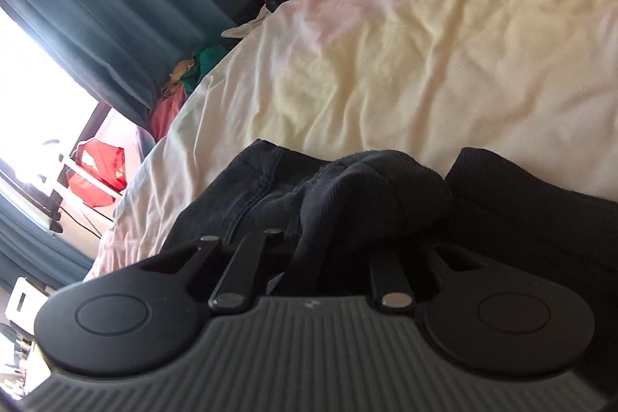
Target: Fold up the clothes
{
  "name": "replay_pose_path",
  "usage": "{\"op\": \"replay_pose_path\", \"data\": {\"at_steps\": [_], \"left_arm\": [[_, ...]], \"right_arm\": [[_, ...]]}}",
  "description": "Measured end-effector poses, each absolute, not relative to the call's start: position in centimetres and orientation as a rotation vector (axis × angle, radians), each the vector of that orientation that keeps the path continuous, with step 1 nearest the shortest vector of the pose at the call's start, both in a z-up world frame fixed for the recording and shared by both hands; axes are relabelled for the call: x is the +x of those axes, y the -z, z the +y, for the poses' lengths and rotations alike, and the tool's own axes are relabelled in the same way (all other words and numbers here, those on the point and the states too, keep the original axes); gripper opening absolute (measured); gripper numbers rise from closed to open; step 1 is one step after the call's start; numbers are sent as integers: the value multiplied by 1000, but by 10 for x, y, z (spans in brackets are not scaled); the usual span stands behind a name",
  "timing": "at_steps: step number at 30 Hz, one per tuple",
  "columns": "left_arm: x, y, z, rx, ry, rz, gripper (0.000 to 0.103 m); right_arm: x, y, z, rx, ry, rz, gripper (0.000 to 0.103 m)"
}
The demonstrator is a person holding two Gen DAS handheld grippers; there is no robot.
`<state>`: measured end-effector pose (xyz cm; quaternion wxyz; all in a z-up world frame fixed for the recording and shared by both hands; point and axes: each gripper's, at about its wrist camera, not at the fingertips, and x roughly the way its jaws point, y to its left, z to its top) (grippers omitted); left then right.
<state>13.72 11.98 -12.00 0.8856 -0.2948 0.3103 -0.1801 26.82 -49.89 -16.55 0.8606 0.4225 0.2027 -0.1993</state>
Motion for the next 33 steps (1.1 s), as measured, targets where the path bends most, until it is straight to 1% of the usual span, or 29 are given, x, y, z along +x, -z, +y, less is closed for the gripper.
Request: {"op": "replay_pose_path", "data": {"at_steps": [4,5,7,15,18,21,24,26,27,29,30,33], "left_arm": [[135,116,111,-578,379,648,89],[134,115,109,-569,381,649,89],[133,116,106,-562,382,652,89],[140,117,102,-524,367,671,89],[141,116,99,-492,355,673,89],[139,110,96,-452,345,658,89],[135,101,91,-394,329,633,89],[132,96,87,-351,315,616,89],[130,93,85,-330,309,607,89],[124,89,84,-295,308,595,89],[122,88,83,-284,308,590,89],[110,82,80,-251,299,577,89]], "right_arm": [[268,140,-503,854,396,368,16],[268,131,-506,846,392,350,11],[268,121,-510,827,390,339,10],[266,153,-524,746,419,475,11],[257,177,-525,801,419,489,11],[256,175,-527,839,414,503,13],[253,160,-526,825,424,549,26],[246,144,-517,729,443,572,43],[240,134,-510,666,451,576,48],[229,115,-496,540,466,583,69],[220,105,-489,495,462,572,73],[193,77,-463,402,424,541,73]]}}
